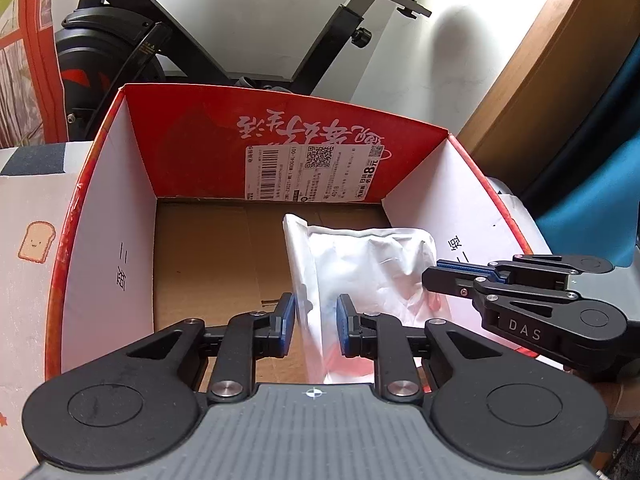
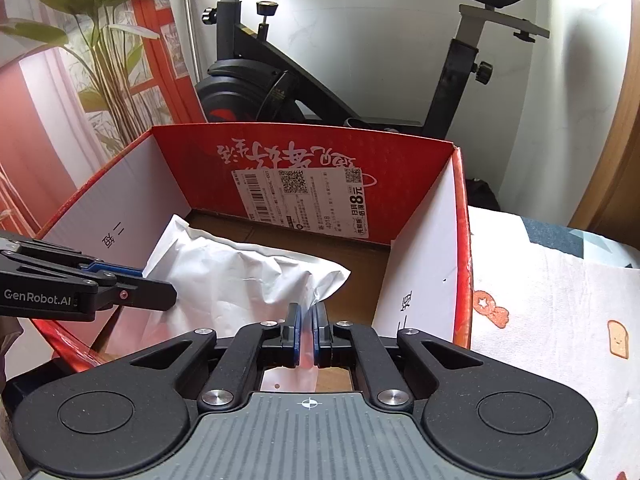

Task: Organize soft objects
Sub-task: 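Lift the white pouch with the left tool and carry it into the red box, then open the left tool to drop the white pouch inside the box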

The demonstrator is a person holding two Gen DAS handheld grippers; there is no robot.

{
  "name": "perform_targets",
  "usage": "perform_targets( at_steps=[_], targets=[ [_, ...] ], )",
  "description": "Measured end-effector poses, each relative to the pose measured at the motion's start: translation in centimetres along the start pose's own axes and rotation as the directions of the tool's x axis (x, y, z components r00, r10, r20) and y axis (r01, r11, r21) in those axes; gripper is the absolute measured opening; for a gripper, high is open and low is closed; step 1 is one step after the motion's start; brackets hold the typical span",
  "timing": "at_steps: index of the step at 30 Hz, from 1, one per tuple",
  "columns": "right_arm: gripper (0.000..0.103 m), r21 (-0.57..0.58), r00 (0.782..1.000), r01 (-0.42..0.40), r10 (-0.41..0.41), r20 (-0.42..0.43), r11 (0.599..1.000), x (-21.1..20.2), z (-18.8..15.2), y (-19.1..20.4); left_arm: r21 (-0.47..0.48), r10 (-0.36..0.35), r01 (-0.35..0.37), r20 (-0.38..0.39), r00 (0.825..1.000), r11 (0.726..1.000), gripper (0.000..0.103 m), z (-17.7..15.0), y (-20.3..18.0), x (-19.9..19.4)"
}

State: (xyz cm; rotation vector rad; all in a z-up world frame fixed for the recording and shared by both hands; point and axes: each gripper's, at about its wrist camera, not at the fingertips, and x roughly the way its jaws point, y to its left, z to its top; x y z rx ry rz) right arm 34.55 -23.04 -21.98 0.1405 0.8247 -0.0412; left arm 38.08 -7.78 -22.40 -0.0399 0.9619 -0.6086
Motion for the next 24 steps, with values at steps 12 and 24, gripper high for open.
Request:
perform_targets(
  at_steps=[12, 24],
  targets=[
    [0.033, 0.021, 0.997, 0.016, -0.017, 0.075, 1.0, -3.0, -0.1, 1.0, 0.035, 0.008, -0.012, 0.134, 0.991, 0.999, 0.065, -0.4, -1.1, -4.6],
    [0.103, 0.044, 0.953, 0.022, -0.034, 0.302, 0.999, -10.8, -2.9, 1.3, 0.095, 0.127, -0.174, 0.373, 0.919, 0.98, 0.103, -4.4, -2.9, -13.5]
  ],
)
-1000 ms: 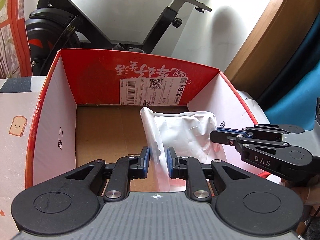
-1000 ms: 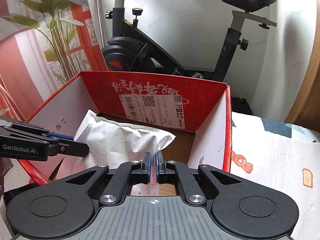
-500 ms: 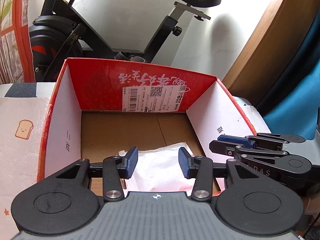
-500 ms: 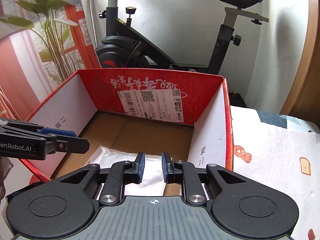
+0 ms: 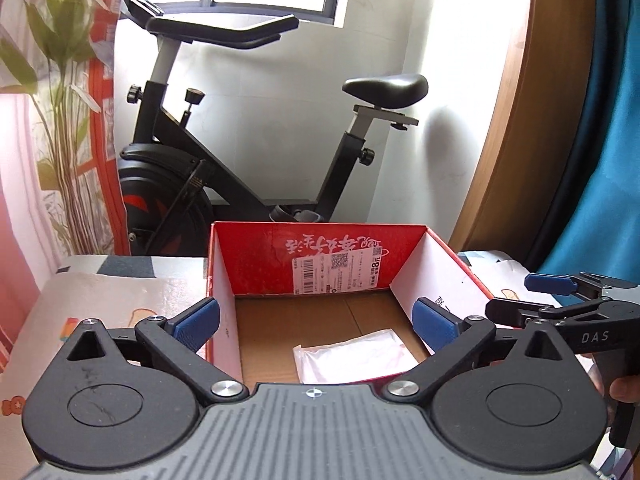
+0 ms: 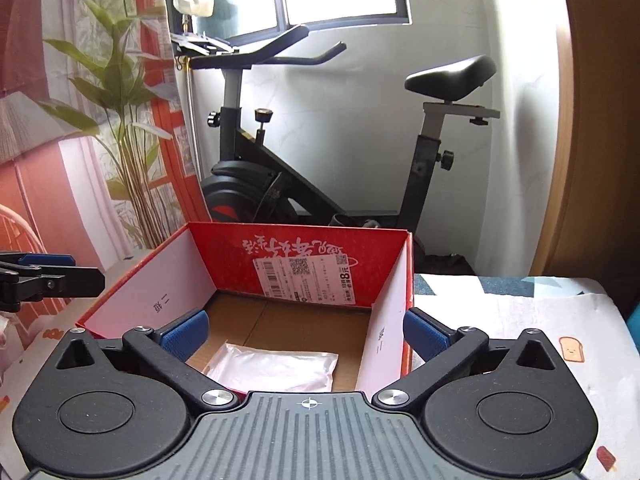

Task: Organize soft objects
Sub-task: 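Open the left tool to drop the white pouch inside the box, then move the left tool back to the blue wrapped package and close on it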

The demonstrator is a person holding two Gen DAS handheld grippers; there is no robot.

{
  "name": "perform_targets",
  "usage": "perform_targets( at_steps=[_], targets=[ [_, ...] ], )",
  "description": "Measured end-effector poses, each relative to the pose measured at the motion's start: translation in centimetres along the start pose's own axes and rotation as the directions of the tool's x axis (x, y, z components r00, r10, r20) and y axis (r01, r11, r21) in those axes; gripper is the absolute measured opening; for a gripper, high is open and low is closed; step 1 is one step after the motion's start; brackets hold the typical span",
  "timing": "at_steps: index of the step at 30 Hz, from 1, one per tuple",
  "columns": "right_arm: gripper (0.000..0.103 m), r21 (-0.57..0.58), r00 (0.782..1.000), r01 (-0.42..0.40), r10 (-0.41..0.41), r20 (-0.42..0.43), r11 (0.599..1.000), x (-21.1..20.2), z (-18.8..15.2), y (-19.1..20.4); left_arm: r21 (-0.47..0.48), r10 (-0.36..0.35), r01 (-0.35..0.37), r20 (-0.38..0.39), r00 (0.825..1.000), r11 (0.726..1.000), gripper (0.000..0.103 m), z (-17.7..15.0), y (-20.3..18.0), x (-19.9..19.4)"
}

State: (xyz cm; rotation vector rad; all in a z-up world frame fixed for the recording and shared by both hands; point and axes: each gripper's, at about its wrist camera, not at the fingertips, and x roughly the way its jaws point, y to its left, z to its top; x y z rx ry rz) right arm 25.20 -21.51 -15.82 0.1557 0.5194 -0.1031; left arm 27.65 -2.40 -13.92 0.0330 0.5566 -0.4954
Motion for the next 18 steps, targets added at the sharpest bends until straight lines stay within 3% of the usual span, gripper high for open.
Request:
perform_targets(
  at_steps=[9, 18],
  targets=[
    [0.103, 0.009, 0.995, 0.006, -0.006, 0.098, 1.0, -6.2, -2.4, 1.2, -0.004, 0.065, -0.065, 0.081, 0.995, 0.998, 0.103, -3.2, 0.0, -6.4],
    [0.103, -0.012, 0.986, 0.021, -0.019, 0.168, 1.0, -11.7, -7.5, 3.9, -0.047, 0.087, -0.084, 0.074, 0.993, 0.995, 0.103, -8.0, -0.3, -9.9]
  ],
)
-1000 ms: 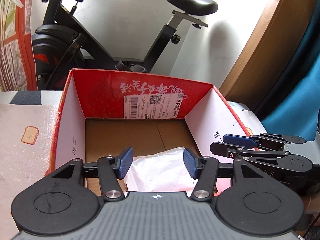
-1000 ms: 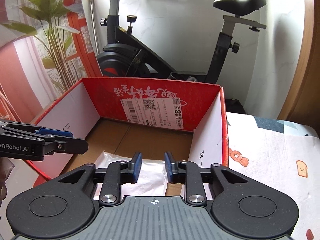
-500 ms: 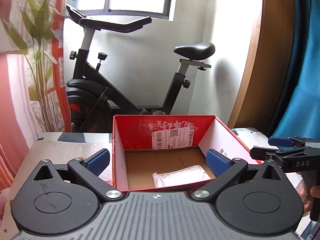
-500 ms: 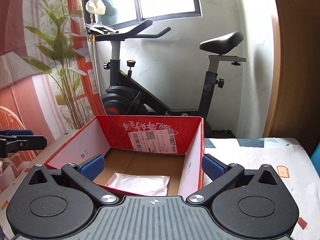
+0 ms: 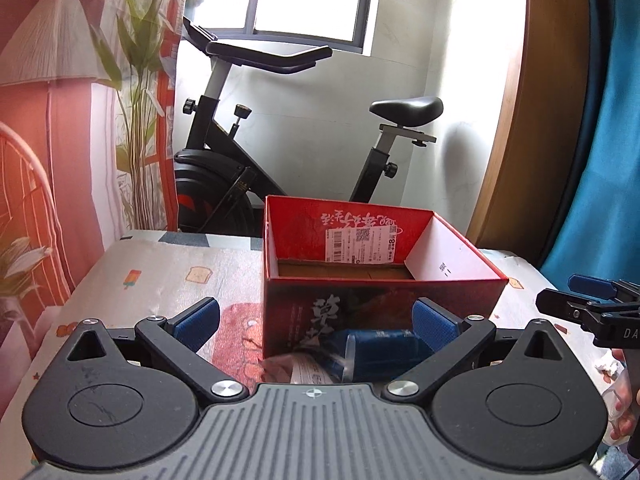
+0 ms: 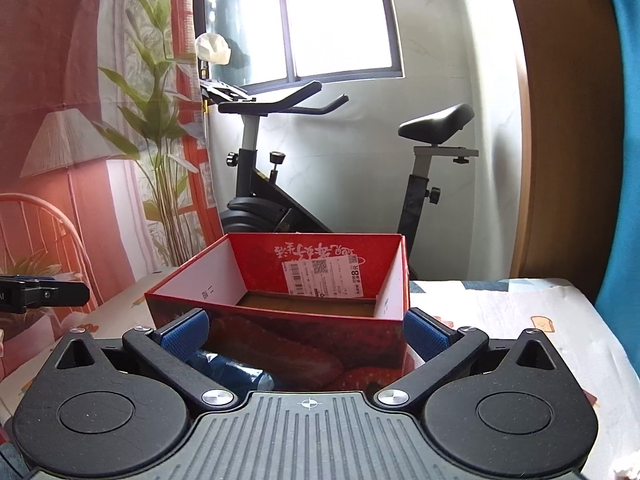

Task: Organize soft objects
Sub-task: 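Move the left tool back to the blue wrapped package and close on it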

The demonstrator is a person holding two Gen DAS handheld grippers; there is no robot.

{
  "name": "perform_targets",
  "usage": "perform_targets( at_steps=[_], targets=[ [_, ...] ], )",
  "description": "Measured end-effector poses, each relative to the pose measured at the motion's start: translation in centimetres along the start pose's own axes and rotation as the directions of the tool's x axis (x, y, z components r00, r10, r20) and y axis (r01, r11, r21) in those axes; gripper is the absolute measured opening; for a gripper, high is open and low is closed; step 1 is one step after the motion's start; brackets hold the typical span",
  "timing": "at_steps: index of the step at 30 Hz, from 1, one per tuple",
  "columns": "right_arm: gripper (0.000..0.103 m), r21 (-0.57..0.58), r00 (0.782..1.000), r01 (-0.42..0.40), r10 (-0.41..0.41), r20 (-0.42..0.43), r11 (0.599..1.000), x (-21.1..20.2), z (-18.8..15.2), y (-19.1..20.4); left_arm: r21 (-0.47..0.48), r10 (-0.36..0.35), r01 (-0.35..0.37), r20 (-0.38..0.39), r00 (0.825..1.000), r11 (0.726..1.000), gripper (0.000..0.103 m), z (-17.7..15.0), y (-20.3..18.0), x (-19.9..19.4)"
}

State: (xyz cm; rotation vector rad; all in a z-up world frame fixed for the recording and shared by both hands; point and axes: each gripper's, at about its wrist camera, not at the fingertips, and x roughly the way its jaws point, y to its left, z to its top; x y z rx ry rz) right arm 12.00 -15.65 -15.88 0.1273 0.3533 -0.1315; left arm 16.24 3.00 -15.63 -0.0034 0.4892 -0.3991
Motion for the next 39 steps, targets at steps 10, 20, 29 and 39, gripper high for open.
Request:
perform_targets(
  at_steps=[10, 20, 29, 39],
  targets=[
    [0.103, 0.033, 0.998, 0.033, -0.031, -0.053, 0.999, -2.9, -6.0, 1.2, -0.071, 0.008, -0.012, -0.061, 0.998, 0.997, 0.103, -4.5, 0.4, -1.8],
    [0.102, 0.048, 0.994, 0.023, -0.018, -0.109, 0.999, -1.9, -8.0, 0.9, -0.089, 0.009, -0.019, -0.108, 0.994, 0.996, 0.103, -4.8, 1.2, -0.4],
    [0.098, 0.024, 0.989, -0.014, 0.017, -0.144, 1.0, 1.0, -7.4, 0.9, -0.101, -0.029, 0.016, -0.125, 0.992, 0.995, 0.103, -3.4, 1.3, 2.2],
    [0.09, -0.005, 0.985, -0.058, 0.056, -0.161, 0.998, 4.2, -6.6, 1.2, -0.072, -0.111, 0.1, -0.159, 0.981, 0.992, 0.095, -2.4, -0.1, 5.6]
  ],
)
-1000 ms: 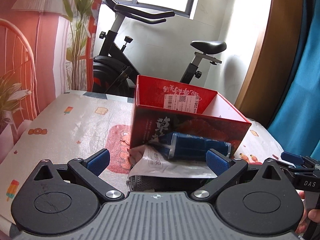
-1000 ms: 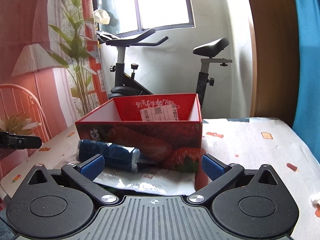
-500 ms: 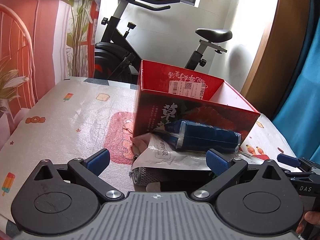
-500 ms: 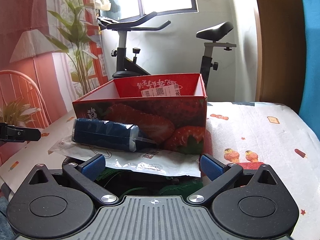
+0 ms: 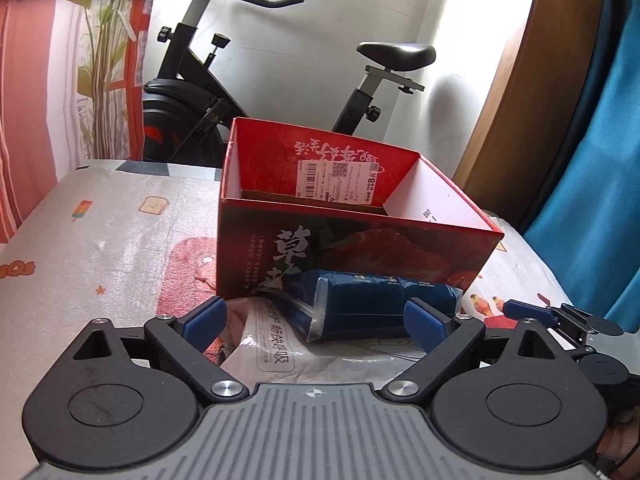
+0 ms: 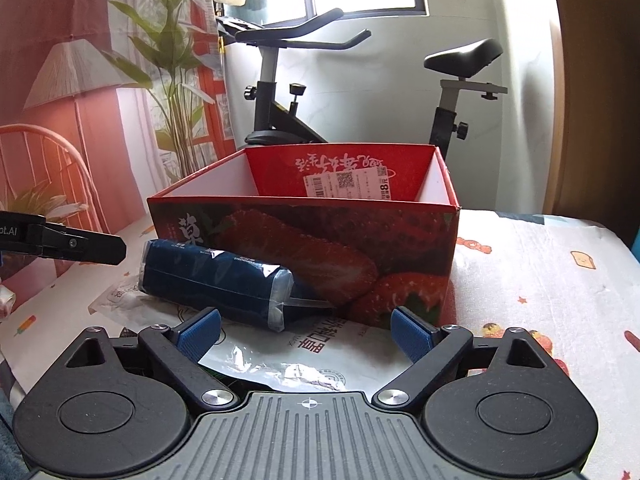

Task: Organize soft objects
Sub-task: 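Move the left tool back to the blue wrapped package and close on it, then lift the blue package with the left tool and carry it over the red box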

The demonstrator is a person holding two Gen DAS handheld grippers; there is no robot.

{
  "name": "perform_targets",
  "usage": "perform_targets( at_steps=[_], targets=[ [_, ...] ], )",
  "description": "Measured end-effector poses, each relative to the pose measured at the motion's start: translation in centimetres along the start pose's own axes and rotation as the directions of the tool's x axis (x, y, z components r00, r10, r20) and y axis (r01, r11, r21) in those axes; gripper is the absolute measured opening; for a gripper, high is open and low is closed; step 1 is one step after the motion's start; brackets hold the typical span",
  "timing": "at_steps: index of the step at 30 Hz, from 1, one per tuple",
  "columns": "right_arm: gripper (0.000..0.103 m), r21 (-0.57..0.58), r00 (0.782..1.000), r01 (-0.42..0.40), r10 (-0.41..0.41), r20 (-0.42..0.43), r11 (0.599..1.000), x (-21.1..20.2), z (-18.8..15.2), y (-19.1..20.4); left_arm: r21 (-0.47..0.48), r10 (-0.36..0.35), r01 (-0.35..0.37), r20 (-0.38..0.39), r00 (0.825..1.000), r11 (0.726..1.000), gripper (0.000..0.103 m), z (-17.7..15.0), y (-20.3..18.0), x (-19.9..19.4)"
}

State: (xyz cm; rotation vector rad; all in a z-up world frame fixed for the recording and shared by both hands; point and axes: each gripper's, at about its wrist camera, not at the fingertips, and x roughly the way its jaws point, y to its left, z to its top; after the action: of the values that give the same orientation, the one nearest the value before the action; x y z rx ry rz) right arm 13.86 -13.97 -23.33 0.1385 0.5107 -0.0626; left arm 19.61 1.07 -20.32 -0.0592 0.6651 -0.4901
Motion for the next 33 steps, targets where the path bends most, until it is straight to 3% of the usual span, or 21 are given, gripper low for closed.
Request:
perform_targets(
  at_steps=[6, 16, 21, 26, 28, 33],
  targets=[
    [0.089, -0.009, 0.999, -0.025, 0.025, -0.024, 1.0, 1.9, 0.4, 0.3, -0.001, -0.049, 0.049, -0.049, 0.998, 0.999, 0.082, 0.3, -0.3, 2.4],
    [0.082, -0.032, 0.994, -0.092, 0.09, -0.059, 0.995, 4.6, 1.1, 1.3, -0.076, -0.098, 0.09, -0.108, 0.989, 0.993, 0.081, 0.7, 0.1, 5.5],
    [0.078, -0.023, 0.99, -0.12, 0.118, -0.072, 0.993, 5.4, 1.1, 1.3, -0.086, -0.117, 0.107, -0.113, 0.987, 0.99, 0.08, 0.5, 0.0, 6.0],
    [0.071, -0.02, 0.987, -0.138, 0.136, -0.081, 0.99, 5.9, 1.0, 1.5, -0.084, -0.115, 0.107, -0.108, 0.987, 0.991, 0.074, 0.4, -0.1, 6.1],
    [0.067, -0.018, 0.987, -0.142, 0.14, -0.081, 0.99, 5.9, 1.0, 1.6, -0.083, -0.114, 0.106, -0.104, 0.988, 0.991, 0.065, 0.3, -0.1, 6.0],
    [0.059, -0.012, 0.986, -0.148, 0.146, -0.077, 0.989, 5.1, 1.0, 1.9, -0.065, -0.114, 0.107, -0.099, 0.989, 0.992, 0.064, -0.1, -0.2, 5.2]
  ],
)
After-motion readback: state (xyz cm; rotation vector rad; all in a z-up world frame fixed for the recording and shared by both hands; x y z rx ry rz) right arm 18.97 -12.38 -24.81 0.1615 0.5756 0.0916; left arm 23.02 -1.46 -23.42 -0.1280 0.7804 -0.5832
